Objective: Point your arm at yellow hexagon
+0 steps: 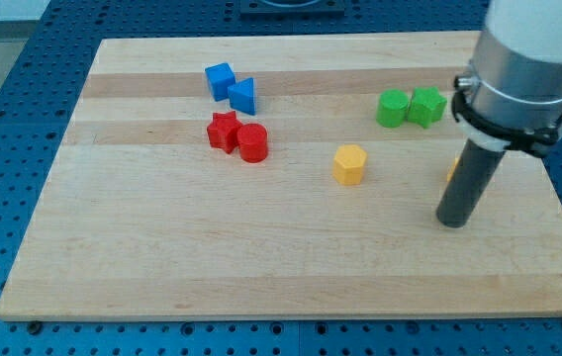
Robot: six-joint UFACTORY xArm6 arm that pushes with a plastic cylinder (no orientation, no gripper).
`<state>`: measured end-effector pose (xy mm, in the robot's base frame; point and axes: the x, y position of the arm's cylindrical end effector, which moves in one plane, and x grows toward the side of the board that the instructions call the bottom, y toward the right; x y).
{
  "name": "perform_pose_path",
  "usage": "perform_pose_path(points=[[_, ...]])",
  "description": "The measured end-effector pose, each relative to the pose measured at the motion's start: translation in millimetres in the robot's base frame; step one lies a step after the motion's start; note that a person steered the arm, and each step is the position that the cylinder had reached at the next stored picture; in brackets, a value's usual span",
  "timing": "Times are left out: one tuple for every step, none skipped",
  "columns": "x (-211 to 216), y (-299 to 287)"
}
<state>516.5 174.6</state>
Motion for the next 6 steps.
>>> perform_pose_path(points=[[-29.4,0.0],[-38.1,6.5],[-43.0,2.8],[-3.7,-51.6],[-13.8,-146.9],[-49.8,-167.0]])
